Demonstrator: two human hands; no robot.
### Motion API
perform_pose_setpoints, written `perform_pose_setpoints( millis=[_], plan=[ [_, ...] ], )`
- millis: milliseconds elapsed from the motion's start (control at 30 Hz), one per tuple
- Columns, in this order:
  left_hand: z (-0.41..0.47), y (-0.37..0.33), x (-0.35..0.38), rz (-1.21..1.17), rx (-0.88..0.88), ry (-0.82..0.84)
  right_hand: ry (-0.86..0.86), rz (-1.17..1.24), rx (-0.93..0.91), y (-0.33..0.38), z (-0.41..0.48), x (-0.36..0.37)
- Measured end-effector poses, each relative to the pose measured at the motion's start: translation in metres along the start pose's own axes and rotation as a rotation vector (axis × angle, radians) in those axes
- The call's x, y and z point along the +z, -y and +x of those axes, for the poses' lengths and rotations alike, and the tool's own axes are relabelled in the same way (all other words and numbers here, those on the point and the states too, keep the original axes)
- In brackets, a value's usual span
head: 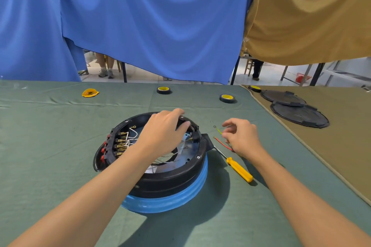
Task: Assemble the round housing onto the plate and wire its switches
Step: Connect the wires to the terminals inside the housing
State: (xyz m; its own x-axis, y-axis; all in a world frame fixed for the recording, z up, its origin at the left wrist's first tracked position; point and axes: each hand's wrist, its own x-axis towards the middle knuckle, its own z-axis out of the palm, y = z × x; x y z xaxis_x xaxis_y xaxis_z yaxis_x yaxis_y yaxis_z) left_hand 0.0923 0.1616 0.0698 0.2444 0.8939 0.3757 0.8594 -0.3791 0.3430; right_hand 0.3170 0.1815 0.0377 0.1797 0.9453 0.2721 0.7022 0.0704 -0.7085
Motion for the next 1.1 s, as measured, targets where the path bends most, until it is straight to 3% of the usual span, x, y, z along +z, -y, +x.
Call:
perform_pose_setpoints(
  millis=[133,267,367,567,733,933,1100],
  plan=[
    [-0.006,-0.003,-0.002,0.006,0.178,-0.216,0.142,0.694,0.141,0.038,-0.013,-0.008],
    [-0.009,-0.006,-0.004,0.088,0.412,-0.379,0.294,0.913,0.088,0.072,-0.024,-0.011],
    [-0.01,-0.005,-0.006,0.109,0.424,-0.427,0.299,0.913,0.064,0.084,-0.027,-0.01],
    [-0.007,0.003,-0.008,0.008,0.188,-0.38,0.235,0.947,0.082,0.083,-0.026,-0.009],
    [-0.004,0.007,-0.006,-0.077,0.13,-0.374,0.206,0.982,0.092,0.083,-0.027,-0.002],
    [-0.005,0.004,-0.005,-0.127,0.148,-0.34,0.073,0.79,-0.041,0.082,-0.027,0.009],
    [-0.006,0.0,-0.009,-0.215,0.16,-0.306,0.102,0.666,-0.106,0.08,-0.029,0.021]
  ],
)
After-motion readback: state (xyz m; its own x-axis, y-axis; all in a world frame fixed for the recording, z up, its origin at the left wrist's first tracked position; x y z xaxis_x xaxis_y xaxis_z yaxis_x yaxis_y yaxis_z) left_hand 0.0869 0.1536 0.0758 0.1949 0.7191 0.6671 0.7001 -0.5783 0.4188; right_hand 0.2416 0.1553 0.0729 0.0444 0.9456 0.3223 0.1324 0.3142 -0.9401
